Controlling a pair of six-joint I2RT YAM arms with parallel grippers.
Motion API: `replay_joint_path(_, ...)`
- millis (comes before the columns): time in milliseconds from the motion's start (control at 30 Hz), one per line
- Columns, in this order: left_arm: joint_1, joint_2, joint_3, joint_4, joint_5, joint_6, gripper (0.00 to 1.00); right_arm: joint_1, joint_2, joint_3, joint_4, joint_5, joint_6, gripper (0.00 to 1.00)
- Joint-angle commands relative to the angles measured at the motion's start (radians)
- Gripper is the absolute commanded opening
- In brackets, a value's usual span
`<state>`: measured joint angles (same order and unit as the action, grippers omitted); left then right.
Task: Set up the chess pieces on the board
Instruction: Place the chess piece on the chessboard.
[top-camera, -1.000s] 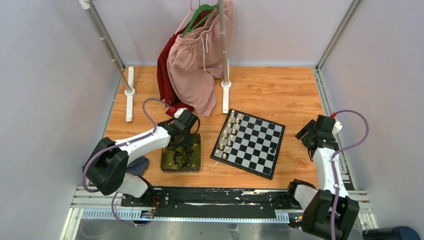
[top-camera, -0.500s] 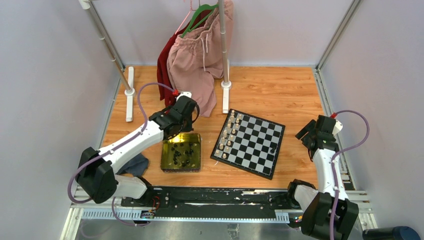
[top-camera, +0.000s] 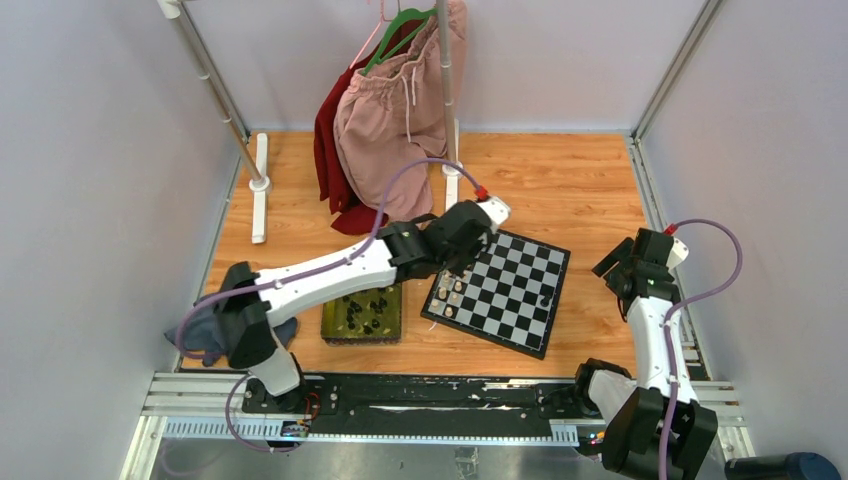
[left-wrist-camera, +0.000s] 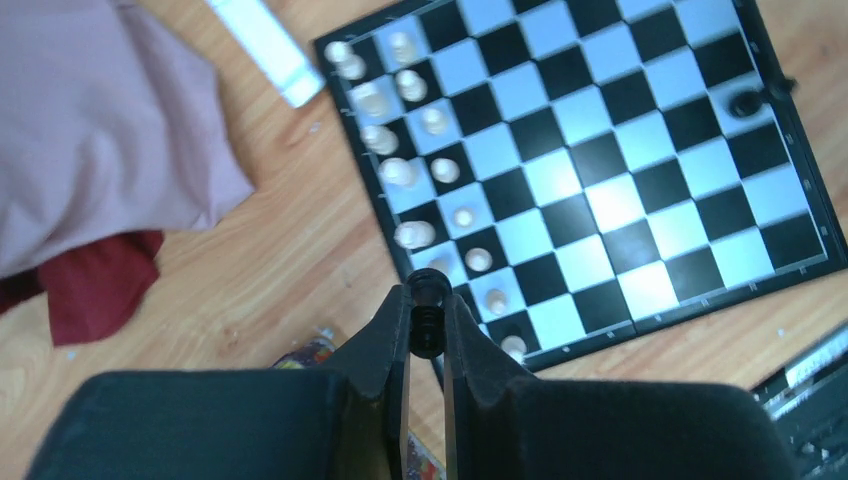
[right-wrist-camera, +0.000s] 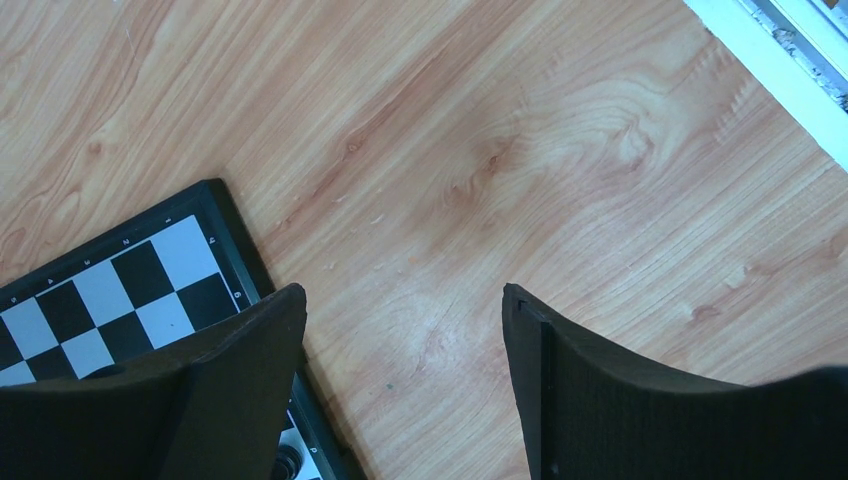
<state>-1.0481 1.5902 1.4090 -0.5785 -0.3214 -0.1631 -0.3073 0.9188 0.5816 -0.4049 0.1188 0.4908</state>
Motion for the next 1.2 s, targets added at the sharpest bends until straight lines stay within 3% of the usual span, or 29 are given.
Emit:
replay_joint_path(0, -0.050, 0.116, 0.135, -0.013, 0.063, 0.144, 0.00, 0.012, -0.012, 0.038, -0.033, 0.041, 0.024, 0.76)
replay_joint_path(400, -0.117, 0.446, 0.415, 0.075, 0.232, 0.214, 0.00, 0.010, -0.001, 0.041, -0.026, 0.116, 0.052, 0.77)
replay_joint_path(767, -0.127, 0.668, 0.662, 0.038, 0.315, 0.215, 0.00, -0.003, 0.004, 0.038, -0.006, 0.185, 0.067, 0.77)
replay_joint_path(1167, -0.127, 0.766, 0.715, 0.056, 0.348, 0.203, 0.00, -0.006, 0.004, 0.009, 0.012, 0.192, 0.099, 0.77)
